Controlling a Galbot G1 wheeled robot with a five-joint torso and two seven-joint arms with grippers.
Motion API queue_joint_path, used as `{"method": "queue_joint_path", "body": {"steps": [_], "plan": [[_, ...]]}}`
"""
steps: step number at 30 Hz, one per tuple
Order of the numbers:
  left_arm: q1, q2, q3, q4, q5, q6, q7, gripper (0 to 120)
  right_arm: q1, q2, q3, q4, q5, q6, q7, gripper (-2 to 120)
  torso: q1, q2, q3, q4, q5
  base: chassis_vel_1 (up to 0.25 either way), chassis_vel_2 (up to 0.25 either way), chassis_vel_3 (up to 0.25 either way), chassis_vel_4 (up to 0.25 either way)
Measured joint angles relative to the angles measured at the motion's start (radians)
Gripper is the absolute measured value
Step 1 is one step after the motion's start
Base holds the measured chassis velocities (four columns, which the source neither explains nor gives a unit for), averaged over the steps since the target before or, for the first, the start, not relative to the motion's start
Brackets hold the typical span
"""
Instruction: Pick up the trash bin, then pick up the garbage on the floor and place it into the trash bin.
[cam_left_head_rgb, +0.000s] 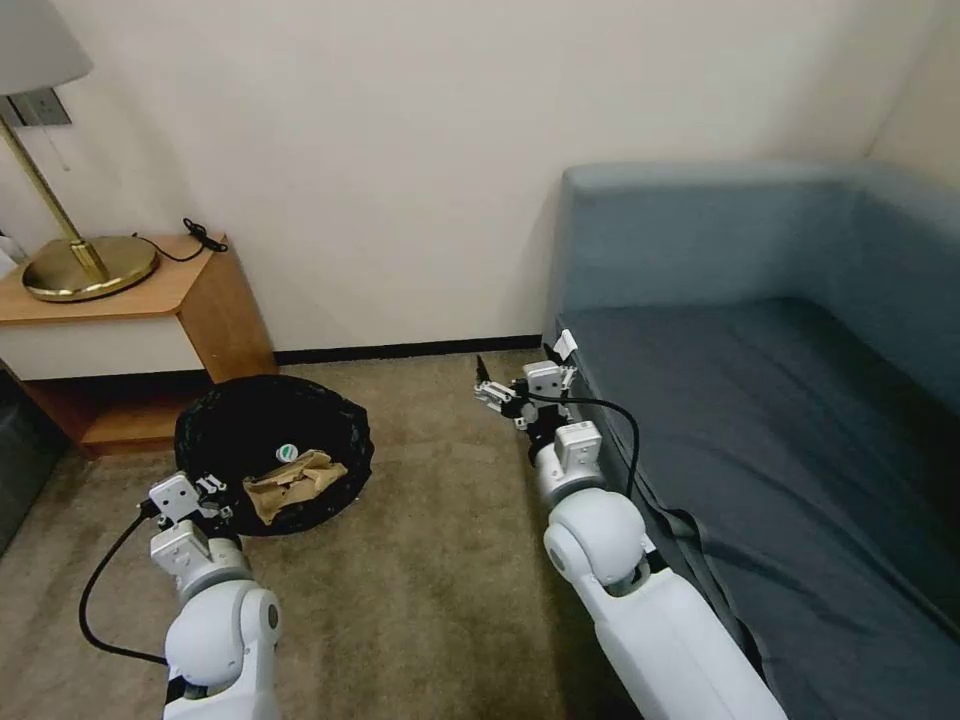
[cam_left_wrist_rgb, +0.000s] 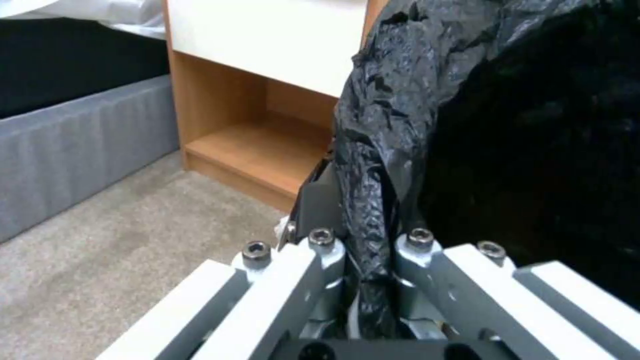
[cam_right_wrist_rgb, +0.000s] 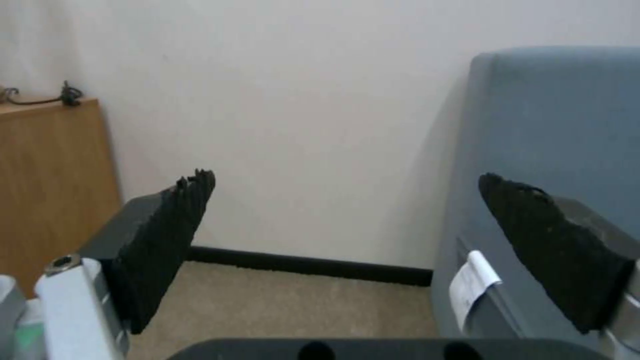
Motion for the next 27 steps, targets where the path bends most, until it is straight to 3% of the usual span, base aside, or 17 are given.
{"method": "queue_joint_path", "body": {"steps": [7,10,13,17,27], "plan": [[-0.004,0.000,0.000,-0.006,-0.071,0.014,-0.046,4,-0.006,-0.001,0.007,0.002,-0.001,0.014,0.000,100,0.000,0.000,0.000,0.0000,0.0000,0.000,0.000,0.000,0.000],[-0.011,0.000,-0.007,-0.009,-0.171,0.031,-0.096,4,0.003,-0.005,0.004,-0.001,-0.001,0.018,-0.002,100,0.000,0.000,0.000,0.0000,-0.0002,0.000,0.000,0.000,0.000],[-0.018,0.000,-0.011,-0.010,-0.217,0.041,-0.121,4,0.005,-0.005,0.004,-0.004,-0.001,0.021,-0.003,100,0.000,0.000,0.000,0.0001,-0.0002,0.000,0.000,0.000,0.000],[-0.060,0.000,-0.037,0.002,-0.338,0.061,-0.188,4,0.003,-0.005,0.002,-0.006,-0.002,0.031,-0.006,100,0.000,0.000,0.000,0.0001,-0.0001,0.000,0.000,0.000,0.000],[-0.150,0.000,-0.075,0.088,-0.482,0.071,-0.309,4,-0.005,-0.010,0.012,-0.003,-0.003,0.041,-0.008,100,0.000,0.000,0.000,0.0000,-0.0002,0.000,0.000,0.000,0.000]]}}
